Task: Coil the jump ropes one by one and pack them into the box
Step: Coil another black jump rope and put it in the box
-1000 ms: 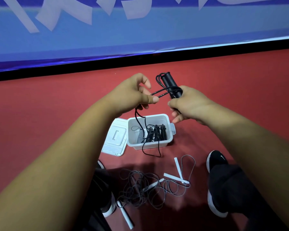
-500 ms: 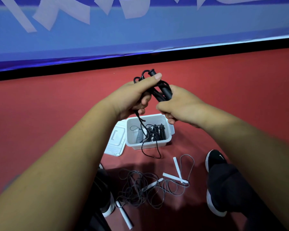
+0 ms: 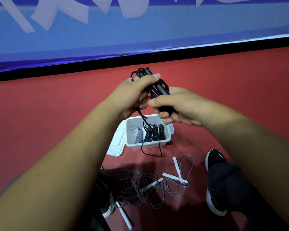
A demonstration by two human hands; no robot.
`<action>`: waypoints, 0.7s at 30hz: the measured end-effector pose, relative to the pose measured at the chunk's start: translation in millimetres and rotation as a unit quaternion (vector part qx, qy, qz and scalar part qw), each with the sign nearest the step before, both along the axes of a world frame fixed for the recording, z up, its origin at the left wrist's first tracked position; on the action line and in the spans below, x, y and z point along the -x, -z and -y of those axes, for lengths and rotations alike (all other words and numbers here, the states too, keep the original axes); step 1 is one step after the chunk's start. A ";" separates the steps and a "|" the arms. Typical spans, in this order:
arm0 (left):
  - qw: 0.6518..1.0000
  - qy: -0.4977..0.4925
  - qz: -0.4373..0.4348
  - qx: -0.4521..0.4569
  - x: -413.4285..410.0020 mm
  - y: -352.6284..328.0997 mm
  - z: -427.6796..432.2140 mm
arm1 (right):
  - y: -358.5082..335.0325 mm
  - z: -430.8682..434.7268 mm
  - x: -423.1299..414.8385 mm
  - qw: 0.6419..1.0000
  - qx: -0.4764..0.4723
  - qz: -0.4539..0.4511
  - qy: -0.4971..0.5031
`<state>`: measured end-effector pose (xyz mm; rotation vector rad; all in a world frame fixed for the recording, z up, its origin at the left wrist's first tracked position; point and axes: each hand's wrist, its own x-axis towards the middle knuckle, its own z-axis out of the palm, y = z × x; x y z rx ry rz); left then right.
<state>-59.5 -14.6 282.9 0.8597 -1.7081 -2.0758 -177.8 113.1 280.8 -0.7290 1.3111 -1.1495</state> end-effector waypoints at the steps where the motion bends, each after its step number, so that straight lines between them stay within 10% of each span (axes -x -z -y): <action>1: 1.000 -0.015 -0.005 -0.009 0.0 0.5 2.4 | -1.5 -1.1 0.5 1.000 0.010 0.017 -0.003; 21: 0.998 0.055 0.040 0.006 -1.2 0.5 4.7 | 7.6 -1.0 6.2 0.995 -0.057 -0.086 0.011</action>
